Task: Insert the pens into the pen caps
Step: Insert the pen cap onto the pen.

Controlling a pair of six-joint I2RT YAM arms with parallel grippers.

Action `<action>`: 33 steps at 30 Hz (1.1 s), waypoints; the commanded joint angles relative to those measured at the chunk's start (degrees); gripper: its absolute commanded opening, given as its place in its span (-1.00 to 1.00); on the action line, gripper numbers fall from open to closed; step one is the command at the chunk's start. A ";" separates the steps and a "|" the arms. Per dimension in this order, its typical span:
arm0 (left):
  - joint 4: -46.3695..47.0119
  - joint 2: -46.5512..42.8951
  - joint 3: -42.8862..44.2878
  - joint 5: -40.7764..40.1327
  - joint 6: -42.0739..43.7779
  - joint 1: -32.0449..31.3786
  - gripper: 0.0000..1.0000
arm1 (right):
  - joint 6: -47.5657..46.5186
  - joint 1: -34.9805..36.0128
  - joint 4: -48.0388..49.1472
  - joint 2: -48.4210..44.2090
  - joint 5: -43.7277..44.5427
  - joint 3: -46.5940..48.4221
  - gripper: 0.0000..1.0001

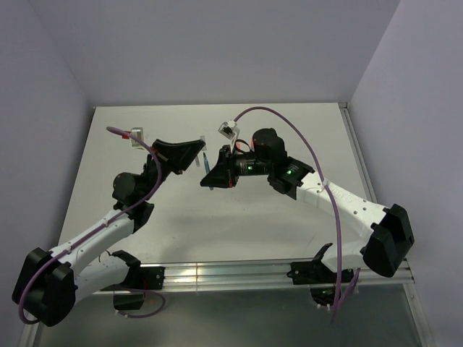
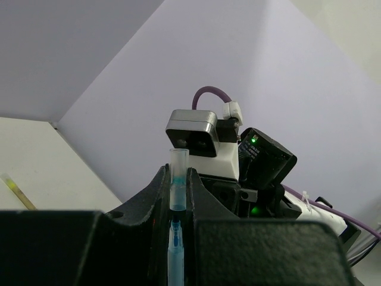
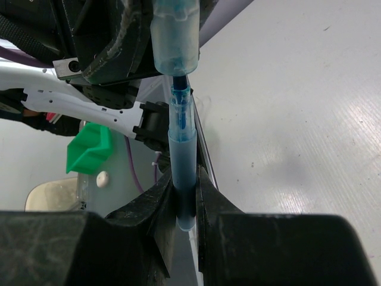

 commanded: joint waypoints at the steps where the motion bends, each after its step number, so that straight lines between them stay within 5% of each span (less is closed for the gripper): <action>1: 3.18 -1.06 1.69 1.69 -0.51 0.20 -1.00 | -0.89 0.02 0.96 -0.71 0.47 2.03 -1.00; 33: 2.92 0.26 2.57 0.20 1.07 0.29 -1.00 | -0.19 -1.30 1.14 -0.36 -2.34 2.82 -1.00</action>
